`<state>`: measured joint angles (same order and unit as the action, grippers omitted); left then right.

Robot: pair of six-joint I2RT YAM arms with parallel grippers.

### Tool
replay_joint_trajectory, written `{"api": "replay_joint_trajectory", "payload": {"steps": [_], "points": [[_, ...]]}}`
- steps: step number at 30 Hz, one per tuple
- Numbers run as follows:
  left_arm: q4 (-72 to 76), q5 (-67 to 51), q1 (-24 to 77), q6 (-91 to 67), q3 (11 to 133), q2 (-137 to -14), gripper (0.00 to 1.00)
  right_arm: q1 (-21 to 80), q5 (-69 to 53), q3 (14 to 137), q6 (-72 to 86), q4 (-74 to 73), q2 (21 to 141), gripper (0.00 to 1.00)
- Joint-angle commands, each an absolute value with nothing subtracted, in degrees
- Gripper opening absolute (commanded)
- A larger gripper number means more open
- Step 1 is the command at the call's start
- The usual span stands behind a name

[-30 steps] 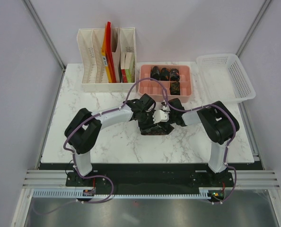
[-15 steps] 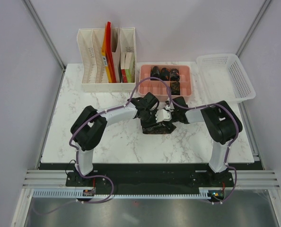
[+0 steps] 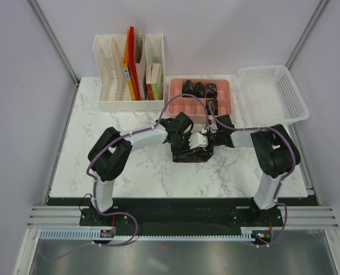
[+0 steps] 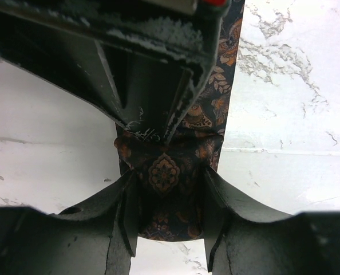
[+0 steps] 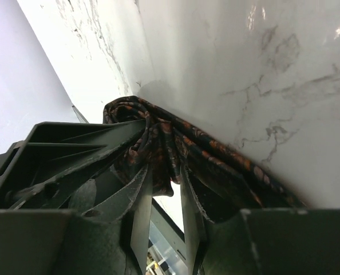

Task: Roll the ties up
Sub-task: Roll the tie at the center of the board.

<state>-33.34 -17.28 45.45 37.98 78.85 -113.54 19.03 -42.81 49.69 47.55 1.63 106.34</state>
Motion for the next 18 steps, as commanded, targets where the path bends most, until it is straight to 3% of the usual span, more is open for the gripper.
{"api": "replay_joint_trajectory", "payload": {"steps": [1,6,14,18], "points": [[-41.83,-17.23,45.09,40.08,75.59,-119.62,0.31,18.72,-45.87,48.17,48.33,5.79,102.75,0.35],[-42.19,-18.37,44.91,40.25,75.67,-119.36,0.32,18.98,-46.41,46.32,52.55,12.39,102.39,0.46],[-42.63,-19.34,44.39,40.43,75.94,-119.62,0.32,20.21,-47.28,42.63,59.14,24.06,102.83,0.45],[-42.71,-19.42,44.21,40.43,75.85,-119.44,0.32,19.95,-47.9,42.36,57.66,22.77,100.82,0.43]]}}
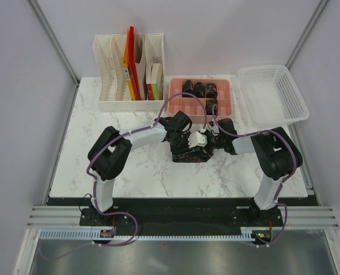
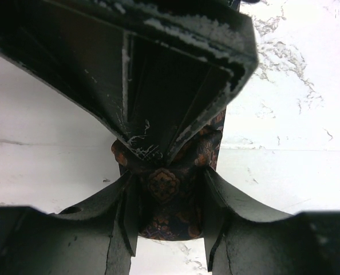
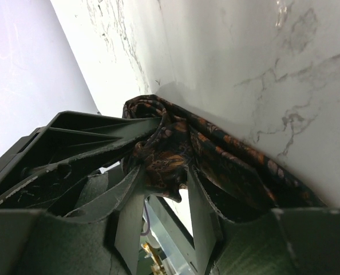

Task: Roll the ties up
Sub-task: Roll the tie at the center of the board.

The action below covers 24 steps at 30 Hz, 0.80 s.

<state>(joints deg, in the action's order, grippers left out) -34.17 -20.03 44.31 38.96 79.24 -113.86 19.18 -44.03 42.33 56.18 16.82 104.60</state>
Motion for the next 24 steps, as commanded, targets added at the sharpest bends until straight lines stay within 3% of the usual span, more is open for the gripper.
{"api": "replay_joint_trajectory", "payload": {"steps": [1,17,21,24], "points": [[-42.71,-19.42,44.21,40.52,75.85,-119.53,0.32,19.86,-47.9,42.36,57.22,21.89,100.46,0.43],[-42.72,-19.86,43.95,40.43,75.76,-119.53,0.31,21.0,-46.76,41.48,54.41,20.39,100.81,0.44],[-42.8,-19.95,43.86,40.6,75.67,-119.18,0.31,21.71,-45.44,42.1,54.32,21.27,103.97,0.42],[-42.8,-19.86,43.77,40.69,75.5,-118.92,0.32,21.8,-43.86,43.06,53.0,20.22,105.2,0.33]]}}
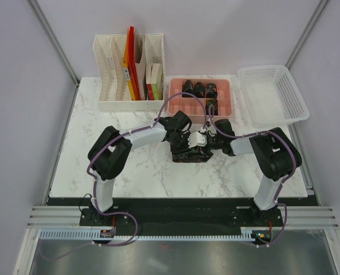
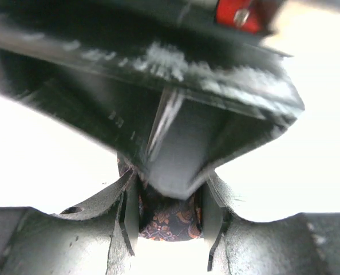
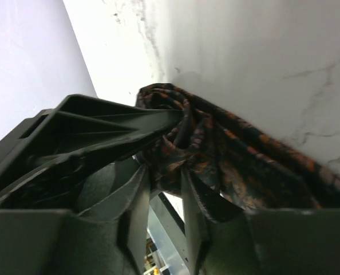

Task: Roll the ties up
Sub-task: Roll the tie at the center of the board.

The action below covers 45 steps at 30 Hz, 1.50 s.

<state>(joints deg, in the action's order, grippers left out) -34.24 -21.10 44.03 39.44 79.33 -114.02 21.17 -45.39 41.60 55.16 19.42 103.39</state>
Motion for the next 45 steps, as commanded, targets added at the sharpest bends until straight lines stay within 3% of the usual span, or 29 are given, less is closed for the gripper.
{"api": "replay_joint_trajectory", "payload": {"steps": [1,9,16,21,30,37,45], "points": [[-42.8,-19.95,43.68,40.69,75.41,-118.74,0.32,21.88,-42.9,43.5,51.43,18.04,105.73,0.3],[-43.06,-22.14,43.59,40.52,75.76,-116.46,0.33,21.8,-36.75,47.54,43.16,3.11,107.66,0.1],[-43.33,-25.04,43.51,39.82,75.85,-111.71,0.47,21.62,-32.52,49.83,39.29,-3.25,109.25,0.0],[-42.1,-28.65,41.49,38.32,75.15,-108.55,0.59,21.45,-30.41,51.24,37.27,-6.94,110.65,0.0],[-34.73,-31.64,38.32,34.64,71.9,-101.09,0.72,21.36,-29.36,51.94,36.39,-8.52,111.27,0.0],[-28.04,-32.42,35.86,34.01,67.86,-96.69,0.78,21.18,-29.09,52.21,36.3,-8.88,111.88,0.0],[-20.14,-36.03,35.07,44.28,59.68,-93.16,0.86,21.27,-28.92,53.26,36.3,-9.4,113.46,0.0]]}}
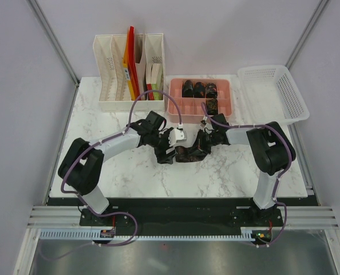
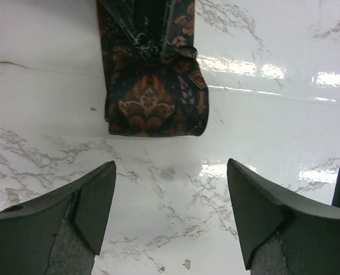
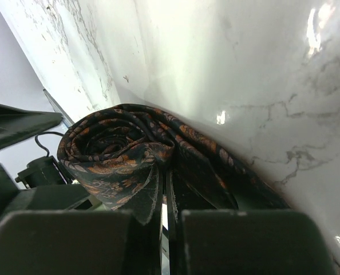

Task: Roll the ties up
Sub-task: Roll the tie at the center of the board.

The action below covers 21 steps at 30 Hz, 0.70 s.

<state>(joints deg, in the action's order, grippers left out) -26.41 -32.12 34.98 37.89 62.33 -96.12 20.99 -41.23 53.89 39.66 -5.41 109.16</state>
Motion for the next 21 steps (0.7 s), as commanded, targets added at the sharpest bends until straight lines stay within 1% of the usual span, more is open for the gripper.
{"api": "replay_joint_trajectory", "payload": {"steps": [1,5,9,13,16,17,19,20,21], "points": [[-19.43,-36.38,35.07,45.08,59.33,-93.43,0.86,21.27,-28.92,53.35,36.21,-9.75,113.55,0.0],[-16.53,-37.27,35.42,49.64,59.41,-96.06,0.91,21.36,-29.44,53.61,35.95,-9.84,113.82,0.0],[-12.49,-35.25,36.74,50.97,58.98,-97.73,0.9,21.71,-30.06,53.44,35.95,-9.49,113.47,0.0],[-12.74,-35.15,37.62,52.12,59.5,-99.23,0.87,22.32,-30.41,52.82,37.09,-8.35,113.38,0.0],[-14.84,-35.33,38.23,51.68,59.85,-99.41,0.79,23.02,-30.58,51.86,39.19,-6.25,113.12,0.0],[-15.46,-35.16,38.41,50.72,59.94,-99.23,0.71,23.46,-30.59,51.16,39.81,-5.54,112.94,0.0],[-16.69,-35.16,38.58,49.14,59.94,-97.74,0.61,24.43,-31.11,50.54,42.09,-3.61,112.94,0.0],[-17.48,-35.07,38.58,47.3,59.94,-97.04,0.55,24.69,-31.55,49.58,43.4,-2.47,113.03,0.0],[-18.01,-34.11,38.76,46.33,60.12,-96.6,0.52,25.13,-31.9,48.96,44.55,-0.46,113.11,0.0]]}}
